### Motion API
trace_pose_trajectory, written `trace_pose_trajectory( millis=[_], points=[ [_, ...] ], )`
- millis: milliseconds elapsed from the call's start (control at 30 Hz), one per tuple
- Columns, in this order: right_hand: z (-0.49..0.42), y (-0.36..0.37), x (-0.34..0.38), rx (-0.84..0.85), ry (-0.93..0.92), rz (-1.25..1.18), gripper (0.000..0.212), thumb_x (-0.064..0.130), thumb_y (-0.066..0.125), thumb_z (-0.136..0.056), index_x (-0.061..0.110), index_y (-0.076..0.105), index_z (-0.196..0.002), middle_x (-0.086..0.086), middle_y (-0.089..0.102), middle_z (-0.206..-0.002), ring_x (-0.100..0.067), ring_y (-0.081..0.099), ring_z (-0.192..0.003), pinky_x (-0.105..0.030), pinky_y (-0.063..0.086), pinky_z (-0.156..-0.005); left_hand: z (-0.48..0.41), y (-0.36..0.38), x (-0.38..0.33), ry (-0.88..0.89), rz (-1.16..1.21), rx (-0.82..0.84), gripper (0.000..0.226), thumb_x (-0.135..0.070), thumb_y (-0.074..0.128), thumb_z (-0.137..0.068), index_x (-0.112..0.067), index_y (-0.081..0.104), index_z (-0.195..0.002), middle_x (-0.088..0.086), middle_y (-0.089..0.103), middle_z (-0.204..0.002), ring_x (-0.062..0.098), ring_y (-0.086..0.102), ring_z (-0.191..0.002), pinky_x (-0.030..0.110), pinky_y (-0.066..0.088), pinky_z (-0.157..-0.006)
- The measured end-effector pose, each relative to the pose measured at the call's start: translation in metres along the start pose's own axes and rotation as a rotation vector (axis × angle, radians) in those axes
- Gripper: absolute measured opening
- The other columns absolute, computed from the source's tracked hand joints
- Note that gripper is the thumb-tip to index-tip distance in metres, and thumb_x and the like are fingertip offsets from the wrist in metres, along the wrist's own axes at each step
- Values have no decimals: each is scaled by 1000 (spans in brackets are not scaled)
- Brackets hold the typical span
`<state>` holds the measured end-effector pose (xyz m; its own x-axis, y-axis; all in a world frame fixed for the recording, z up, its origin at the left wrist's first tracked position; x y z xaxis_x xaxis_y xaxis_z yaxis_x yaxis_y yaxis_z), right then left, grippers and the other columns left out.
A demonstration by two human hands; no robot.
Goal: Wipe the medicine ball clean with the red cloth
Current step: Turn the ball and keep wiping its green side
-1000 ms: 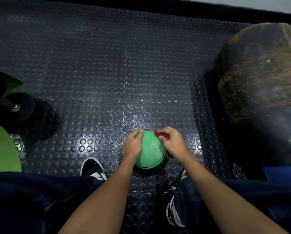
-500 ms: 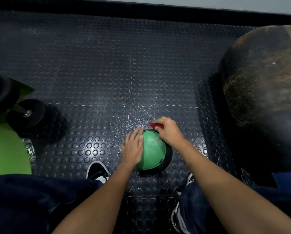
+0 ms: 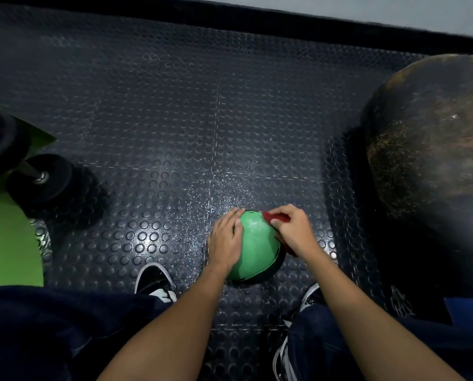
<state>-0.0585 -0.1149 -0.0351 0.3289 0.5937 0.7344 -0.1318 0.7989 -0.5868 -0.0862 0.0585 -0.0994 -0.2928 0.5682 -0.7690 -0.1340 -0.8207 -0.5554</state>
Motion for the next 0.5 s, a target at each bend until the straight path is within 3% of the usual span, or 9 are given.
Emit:
trace_pose_trajectory(
  millis=[67,200,367,433,500],
  points=[
    [-11,5,10,12,-8,37,20,9,61,-88,16,68,-105,2,56,-102,-12,56,-83,-21,50,-68,2,1,-1,-6,-9,9,58,-52,15,-98,-37,42,-148,-10,37,-157,14,30,-145,57,25,-119],
    [-10,13,5,10,-34,103,18,16,63,-89,17,68,-106,9,54,-97,-16,51,-102,-27,40,-90,-2,2,0,-48,35,5,56,-53,17,-100,-37,44,-146,-10,39,-157,18,34,-144,59,29,-116],
    [33,2,-15,-59,-105,-20,15,8,66,-84,20,66,-91,13,55,-94,-18,52,-100,-29,41,-88,-12,5,2,-7,76,31,49,-43,21,-104,-32,51,-141,-4,47,-152,19,43,-138,57,33,-115],
    [30,-1,-16,-41,-105,-34,15,5,67,-82,18,68,-91,10,57,-95,-18,54,-99,-35,46,-90,-13,2,4,4,78,34,49,-43,22,-104,-31,51,-142,-3,47,-152,19,43,-138,57,33,-115],
    [15,-4,-11,-36,-62,-51,15,8,64,-85,16,68,-97,8,56,-99,-16,55,-100,-30,52,-85,-12,1,6,-9,82,24,50,-43,22,-104,-31,51,-142,-4,47,-152,20,43,-138,58,34,-114]
  ],
)
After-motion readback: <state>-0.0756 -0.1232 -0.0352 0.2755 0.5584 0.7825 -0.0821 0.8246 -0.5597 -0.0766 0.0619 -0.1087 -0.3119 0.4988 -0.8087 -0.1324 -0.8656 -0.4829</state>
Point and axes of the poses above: each hand's wrist, its own z-axis away from the middle knuckle, its own y-axis out of the palm, x = y × z, the point moved 8 cm from there along -z, towards the middle knuckle
